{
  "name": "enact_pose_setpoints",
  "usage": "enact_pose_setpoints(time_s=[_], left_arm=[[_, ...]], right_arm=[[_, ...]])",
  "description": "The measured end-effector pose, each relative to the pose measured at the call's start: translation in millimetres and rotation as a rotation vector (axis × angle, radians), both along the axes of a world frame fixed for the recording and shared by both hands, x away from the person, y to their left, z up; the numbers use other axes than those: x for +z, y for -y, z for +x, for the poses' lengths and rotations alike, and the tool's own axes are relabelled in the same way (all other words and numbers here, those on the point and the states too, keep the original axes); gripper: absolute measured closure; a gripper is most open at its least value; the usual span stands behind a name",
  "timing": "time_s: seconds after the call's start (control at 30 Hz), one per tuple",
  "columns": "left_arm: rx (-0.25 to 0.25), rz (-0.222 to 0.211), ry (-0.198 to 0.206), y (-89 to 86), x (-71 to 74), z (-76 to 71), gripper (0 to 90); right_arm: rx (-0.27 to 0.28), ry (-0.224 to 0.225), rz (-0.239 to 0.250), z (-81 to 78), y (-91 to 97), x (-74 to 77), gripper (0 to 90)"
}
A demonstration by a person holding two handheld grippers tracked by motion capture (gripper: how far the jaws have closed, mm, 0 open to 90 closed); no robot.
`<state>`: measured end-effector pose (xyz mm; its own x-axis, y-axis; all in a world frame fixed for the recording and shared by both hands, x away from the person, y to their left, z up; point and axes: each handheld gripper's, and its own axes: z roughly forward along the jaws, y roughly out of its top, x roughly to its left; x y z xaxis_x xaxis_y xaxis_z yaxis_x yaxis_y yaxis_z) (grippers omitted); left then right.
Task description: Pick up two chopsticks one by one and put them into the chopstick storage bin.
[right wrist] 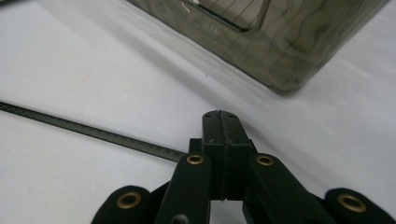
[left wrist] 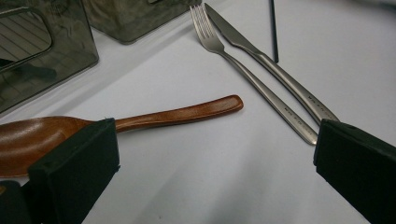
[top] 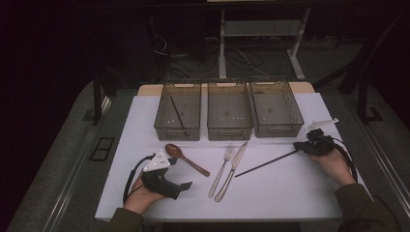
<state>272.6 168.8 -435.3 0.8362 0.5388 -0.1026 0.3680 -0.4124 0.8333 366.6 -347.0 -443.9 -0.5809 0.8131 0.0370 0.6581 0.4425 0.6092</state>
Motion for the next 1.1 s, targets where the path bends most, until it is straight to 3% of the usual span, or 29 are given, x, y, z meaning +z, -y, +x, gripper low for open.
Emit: enact_pose_setpoints(time_s=[1.1], left_arm=[[-0.006, 0.005, -0.001, 2.6, -0.2, -0.8, 0.0]], right_arm=[[0.035, -0.025, 0.010, -44.6, 17.4, 3.0, 89.2]])
